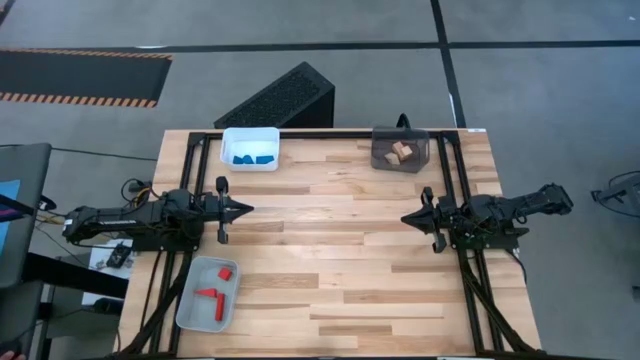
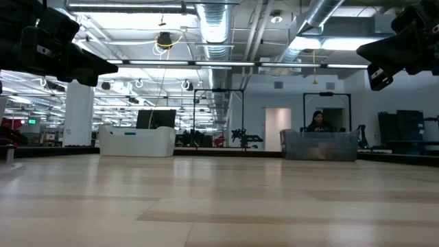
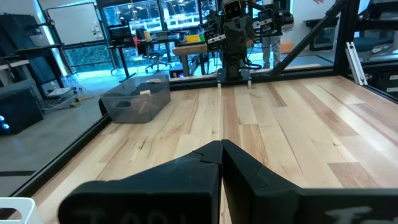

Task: Sort & place blocks by color
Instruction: Return to Home Position

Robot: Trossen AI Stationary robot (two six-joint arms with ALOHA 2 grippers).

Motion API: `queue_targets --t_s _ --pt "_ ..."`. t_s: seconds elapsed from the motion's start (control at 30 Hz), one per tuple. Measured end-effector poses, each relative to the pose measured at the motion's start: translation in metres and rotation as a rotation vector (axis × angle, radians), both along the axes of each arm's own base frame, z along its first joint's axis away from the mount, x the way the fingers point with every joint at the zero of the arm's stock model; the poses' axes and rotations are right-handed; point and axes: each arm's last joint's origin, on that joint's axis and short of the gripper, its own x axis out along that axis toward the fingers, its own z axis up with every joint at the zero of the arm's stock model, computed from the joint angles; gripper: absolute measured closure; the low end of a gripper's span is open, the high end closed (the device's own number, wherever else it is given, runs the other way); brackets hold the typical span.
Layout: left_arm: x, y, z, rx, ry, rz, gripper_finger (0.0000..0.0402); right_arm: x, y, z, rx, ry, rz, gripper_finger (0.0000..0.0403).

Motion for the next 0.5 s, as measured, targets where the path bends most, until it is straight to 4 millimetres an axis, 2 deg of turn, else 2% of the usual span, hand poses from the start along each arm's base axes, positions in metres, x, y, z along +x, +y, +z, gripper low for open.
queue_targets --t_s 0.5 --pt "0.0000 0.0000 -0.0001 0.000 0.001 0.000 0.0401 0.0000 0.0000 -0.0001 0.000 0.001 0.000 0.0370"
